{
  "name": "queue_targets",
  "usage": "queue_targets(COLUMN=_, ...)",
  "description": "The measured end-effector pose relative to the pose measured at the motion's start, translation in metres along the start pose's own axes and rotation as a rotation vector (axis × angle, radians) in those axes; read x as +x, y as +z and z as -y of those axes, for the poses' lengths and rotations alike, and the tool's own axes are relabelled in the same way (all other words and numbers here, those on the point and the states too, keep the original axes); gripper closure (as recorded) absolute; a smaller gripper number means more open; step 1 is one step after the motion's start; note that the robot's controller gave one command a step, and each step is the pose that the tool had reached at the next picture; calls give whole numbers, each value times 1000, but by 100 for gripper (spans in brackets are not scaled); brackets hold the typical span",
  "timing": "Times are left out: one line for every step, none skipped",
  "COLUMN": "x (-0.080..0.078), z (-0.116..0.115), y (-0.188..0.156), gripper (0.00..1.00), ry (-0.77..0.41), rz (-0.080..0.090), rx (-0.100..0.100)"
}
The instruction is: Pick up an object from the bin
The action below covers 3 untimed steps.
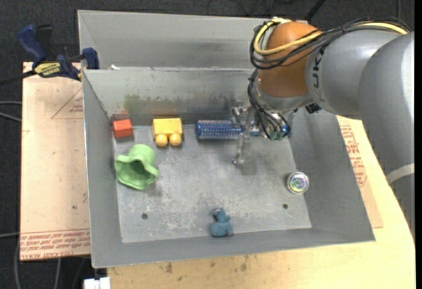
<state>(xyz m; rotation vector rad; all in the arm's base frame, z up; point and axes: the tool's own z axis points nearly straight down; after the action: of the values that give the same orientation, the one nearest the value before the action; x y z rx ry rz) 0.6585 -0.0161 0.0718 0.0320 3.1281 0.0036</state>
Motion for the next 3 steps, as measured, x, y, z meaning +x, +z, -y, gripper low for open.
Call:
queue_targets(x=0, z=-2, y=-3, gripper=100, ry=-3, rz=-3, rx=0)
queue_targets(x=13, z=-29, y=-134, gripper=100, ry=15, rz=-1, rx=0)
queue_targets(x=56, z=-49, y=-80, gripper=100, ry=224, rz=-17, rx=2)
